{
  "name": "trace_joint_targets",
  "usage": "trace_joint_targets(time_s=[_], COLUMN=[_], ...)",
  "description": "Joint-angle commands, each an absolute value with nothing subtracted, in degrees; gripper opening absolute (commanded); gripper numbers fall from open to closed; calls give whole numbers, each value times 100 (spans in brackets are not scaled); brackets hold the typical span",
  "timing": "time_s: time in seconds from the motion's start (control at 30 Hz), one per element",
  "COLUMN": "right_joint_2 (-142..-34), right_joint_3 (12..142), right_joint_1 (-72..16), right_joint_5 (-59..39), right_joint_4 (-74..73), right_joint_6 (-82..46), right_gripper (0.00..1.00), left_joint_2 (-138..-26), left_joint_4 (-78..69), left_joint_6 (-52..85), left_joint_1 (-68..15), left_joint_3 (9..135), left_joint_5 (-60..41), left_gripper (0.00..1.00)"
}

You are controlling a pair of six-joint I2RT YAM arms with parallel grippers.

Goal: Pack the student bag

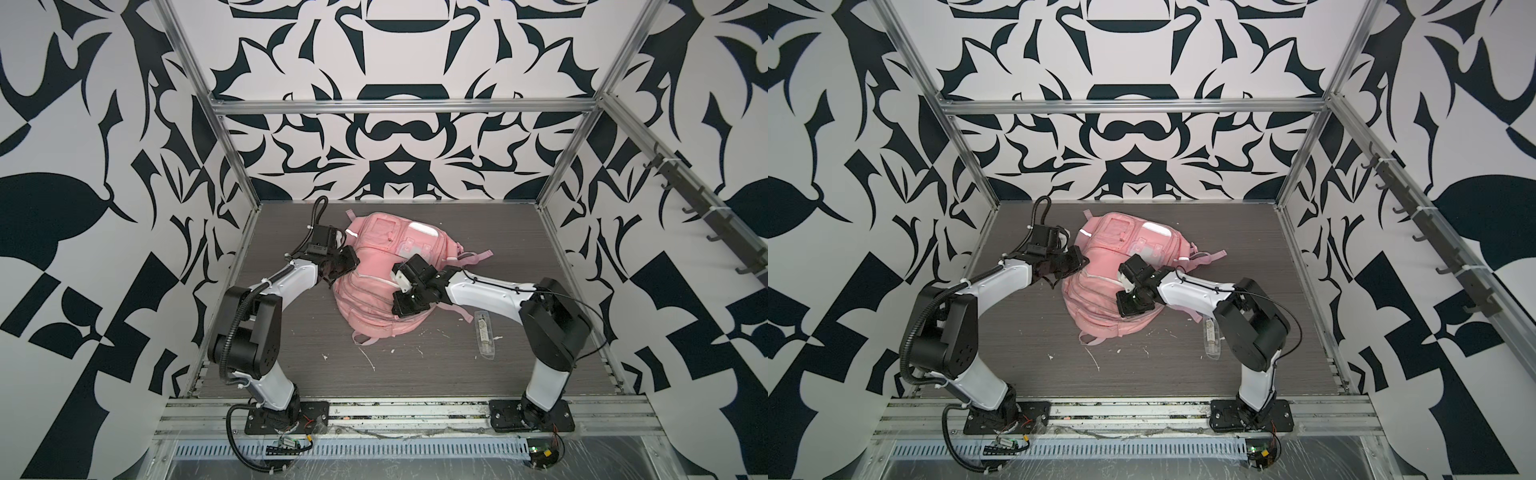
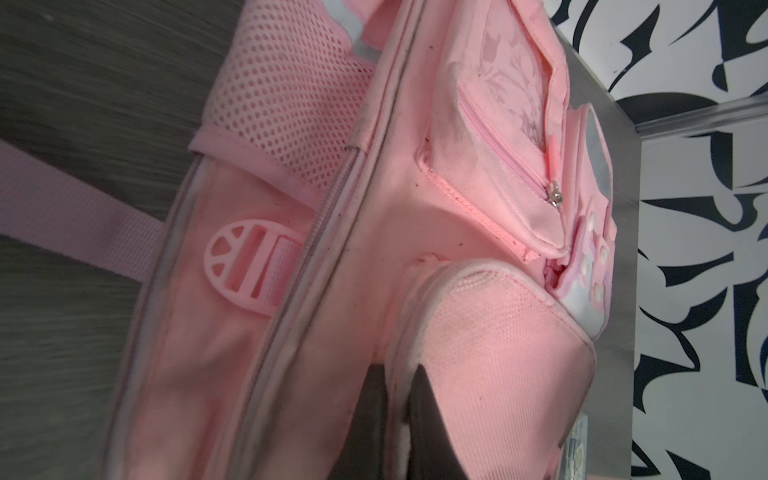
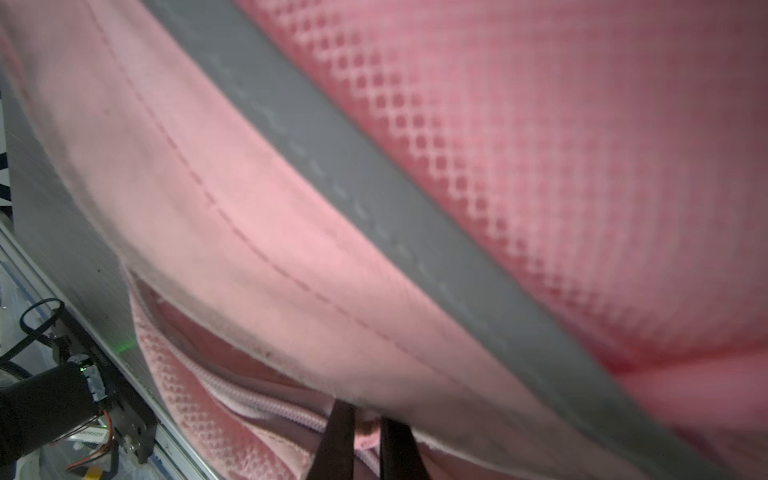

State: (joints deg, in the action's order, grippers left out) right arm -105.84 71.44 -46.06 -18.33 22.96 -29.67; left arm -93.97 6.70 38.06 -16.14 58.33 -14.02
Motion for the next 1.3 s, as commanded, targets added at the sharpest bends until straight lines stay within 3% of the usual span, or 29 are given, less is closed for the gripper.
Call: trace_joint_targets(time_s=[0.0,0.23,0.6,0.77,0.87,0.93,1.27], right_joint_2=[-10832,-10982,-9762,-9594,-9571,-9580,-9606], right_joint_3=[8307,8745,7165,6549,6281,6146,6208], right_joint_1=[-4883,-4965,-4781,-4763,-4776,-4781,-4851], right_joint_5=[-2257,-2226,-1296,-1287,-1387,-1415,-913], right_joint_4=[1004,1218,1417,1205,936,756,765], right_joint_6=[-2960,-2958,-2495,-2533,-2701,-2792,-2877], right_gripper=[0,0,0,8,26,32,34], left_joint_2=[-9036,-8591,-7944,-7813,-7736,-7734,-7769], left_joint_4=[569,554,-490,-659,-555,-530,-527], left_joint_6=[4486,4664,5900,6104,6063,6044,6032], left_joint_1=[-1717,-1340,-1125,-1134,-1133,-1134,-1134], left_joint_3=[5406,4942,3688,3497,3540,3576,3611], left_joint_5=[-1764,-1615,-1529,-1584,-1597,-1632,-1740], left_gripper=[0,0,0,0,0,0,0])
